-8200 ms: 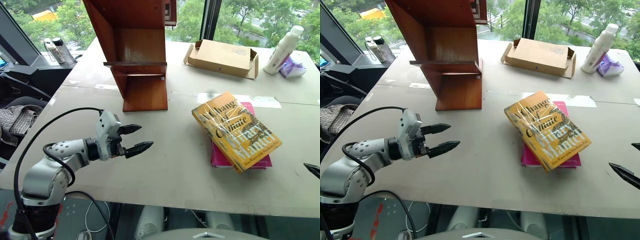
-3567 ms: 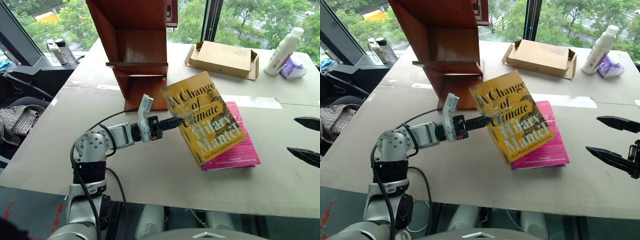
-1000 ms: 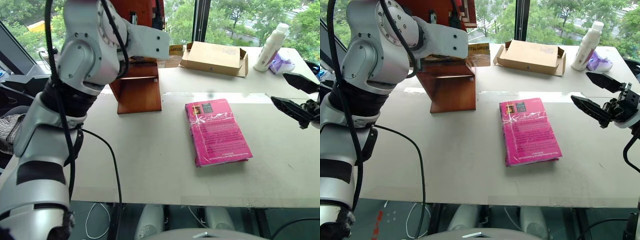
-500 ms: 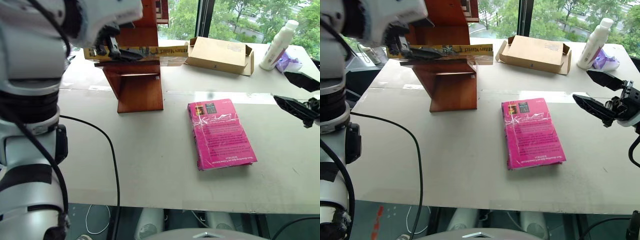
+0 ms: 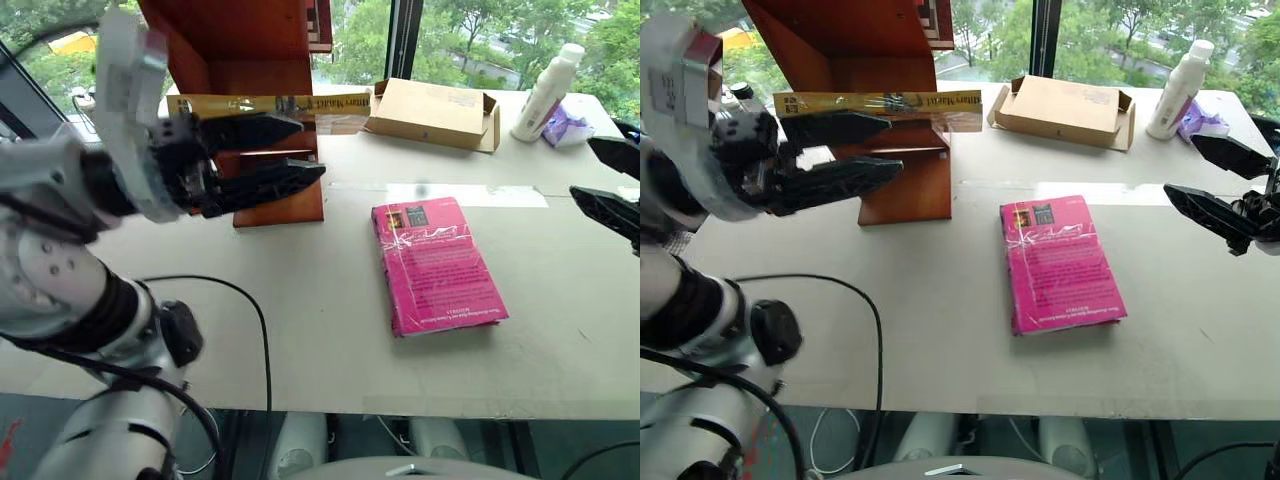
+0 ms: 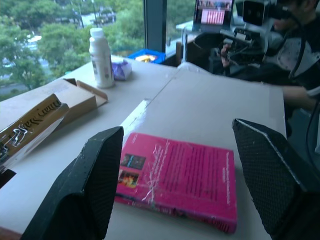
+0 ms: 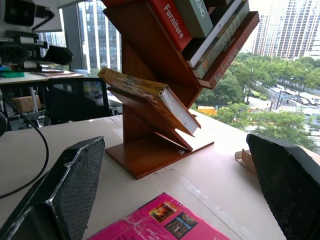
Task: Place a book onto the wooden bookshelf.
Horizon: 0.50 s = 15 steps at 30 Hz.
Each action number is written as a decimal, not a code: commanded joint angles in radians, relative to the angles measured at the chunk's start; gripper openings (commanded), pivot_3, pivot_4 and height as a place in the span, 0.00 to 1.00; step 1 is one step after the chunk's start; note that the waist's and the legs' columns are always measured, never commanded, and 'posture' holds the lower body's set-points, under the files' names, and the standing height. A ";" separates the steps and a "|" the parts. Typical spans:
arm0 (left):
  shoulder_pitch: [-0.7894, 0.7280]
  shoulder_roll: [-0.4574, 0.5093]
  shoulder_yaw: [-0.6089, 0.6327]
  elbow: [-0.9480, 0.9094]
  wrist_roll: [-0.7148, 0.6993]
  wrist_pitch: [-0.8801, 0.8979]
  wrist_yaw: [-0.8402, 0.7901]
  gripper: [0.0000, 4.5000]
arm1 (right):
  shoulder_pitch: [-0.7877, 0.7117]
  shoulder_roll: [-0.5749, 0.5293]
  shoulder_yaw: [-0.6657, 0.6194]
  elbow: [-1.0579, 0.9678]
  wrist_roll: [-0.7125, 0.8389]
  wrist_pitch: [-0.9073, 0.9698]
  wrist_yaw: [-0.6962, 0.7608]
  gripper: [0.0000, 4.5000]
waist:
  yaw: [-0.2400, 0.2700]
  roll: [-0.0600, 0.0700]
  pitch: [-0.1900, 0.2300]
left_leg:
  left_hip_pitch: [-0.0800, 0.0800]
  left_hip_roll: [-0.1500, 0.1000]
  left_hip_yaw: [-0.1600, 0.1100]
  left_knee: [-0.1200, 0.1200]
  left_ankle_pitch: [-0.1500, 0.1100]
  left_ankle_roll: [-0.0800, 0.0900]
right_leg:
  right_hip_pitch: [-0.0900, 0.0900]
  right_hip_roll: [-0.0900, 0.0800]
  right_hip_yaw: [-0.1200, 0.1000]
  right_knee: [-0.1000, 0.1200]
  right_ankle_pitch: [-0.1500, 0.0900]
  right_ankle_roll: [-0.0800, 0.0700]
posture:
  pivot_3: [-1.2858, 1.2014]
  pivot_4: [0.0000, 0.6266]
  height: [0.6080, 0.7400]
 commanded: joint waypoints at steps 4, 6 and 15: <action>0.192 -0.161 -0.056 -0.099 -0.062 -0.135 0.243 0.79 | 0.037 -0.015 -0.058 -0.064 0.019 0.022 -0.035 1.00 | 0.009 -0.004 0.002 | 0.002 -0.001 -0.001 0.000 0.000 0.000 | 0.004 -0.002 0.000 -0.002 0.000 0.000 | 0.52 0.24 1.00; 0.264 -0.184 -0.142 -0.020 -0.030 -0.290 0.319 0.79 | 0.076 -0.019 -0.076 -0.084 0.002 0.025 -0.056 1.00 | 0.013 -0.003 0.000 | 0.000 -0.001 -0.002 0.000 0.000 0.000 | 0.003 -0.001 -0.001 -0.002 0.000 -0.001 | 0.52 0.24 1.00; 0.491 -0.004 -0.212 0.205 -0.057 -0.678 0.297 0.79 | 0.442 -0.055 -0.240 -0.088 -0.145 0.003 0.025 1.00 | 0.020 -0.003 0.000 | 0.002 -0.001 0.000 -0.003 0.000 0.000 | 0.003 -0.002 0.000 -0.004 -0.002 -0.006 | 0.52 0.24 1.00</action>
